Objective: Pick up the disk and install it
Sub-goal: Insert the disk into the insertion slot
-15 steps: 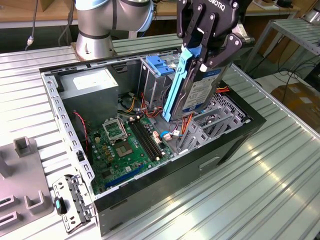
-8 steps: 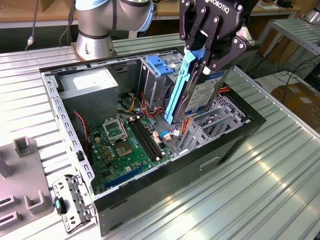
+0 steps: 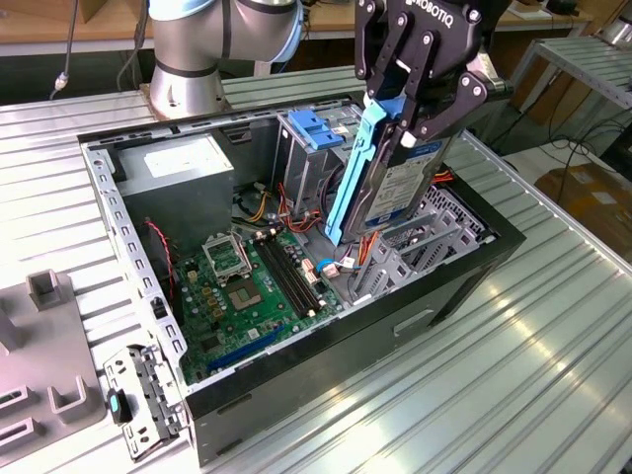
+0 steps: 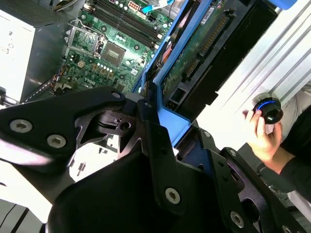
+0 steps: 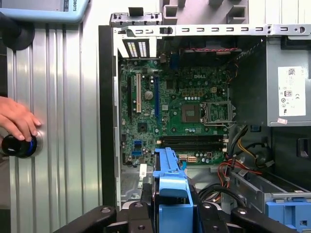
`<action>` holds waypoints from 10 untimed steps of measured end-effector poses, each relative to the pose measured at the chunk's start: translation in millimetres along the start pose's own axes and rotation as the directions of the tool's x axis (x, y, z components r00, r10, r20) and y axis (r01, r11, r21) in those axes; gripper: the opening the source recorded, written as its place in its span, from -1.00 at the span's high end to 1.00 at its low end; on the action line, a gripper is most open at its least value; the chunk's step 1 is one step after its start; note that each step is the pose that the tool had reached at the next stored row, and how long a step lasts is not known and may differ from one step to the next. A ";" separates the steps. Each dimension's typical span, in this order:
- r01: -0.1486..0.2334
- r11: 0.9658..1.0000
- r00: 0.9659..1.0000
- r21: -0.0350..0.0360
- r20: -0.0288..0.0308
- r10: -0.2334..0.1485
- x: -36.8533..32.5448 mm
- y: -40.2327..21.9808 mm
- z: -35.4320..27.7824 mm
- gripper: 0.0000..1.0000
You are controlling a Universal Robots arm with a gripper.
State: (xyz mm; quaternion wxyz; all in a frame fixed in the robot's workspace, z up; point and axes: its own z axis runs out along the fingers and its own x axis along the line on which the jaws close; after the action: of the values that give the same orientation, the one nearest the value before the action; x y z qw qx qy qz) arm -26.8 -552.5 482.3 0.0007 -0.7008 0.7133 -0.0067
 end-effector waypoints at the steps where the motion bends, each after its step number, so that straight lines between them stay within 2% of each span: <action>1: 0.000 1.000 1.000 0.000 0.000 0.000 0.0 0.0 0.0 0.25; 5: 0.000 1.000 1.000 0.000 -0.001 0.000 -0.1 -5.3 0.3 0.25; 10: 0.000 1.000 1.000 0.000 -0.001 0.000 -0.3 -19.6 0.5 0.25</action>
State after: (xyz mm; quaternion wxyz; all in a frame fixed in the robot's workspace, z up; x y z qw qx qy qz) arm -7.3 -552.6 482.0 0.0003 -0.7008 0.7133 -0.0072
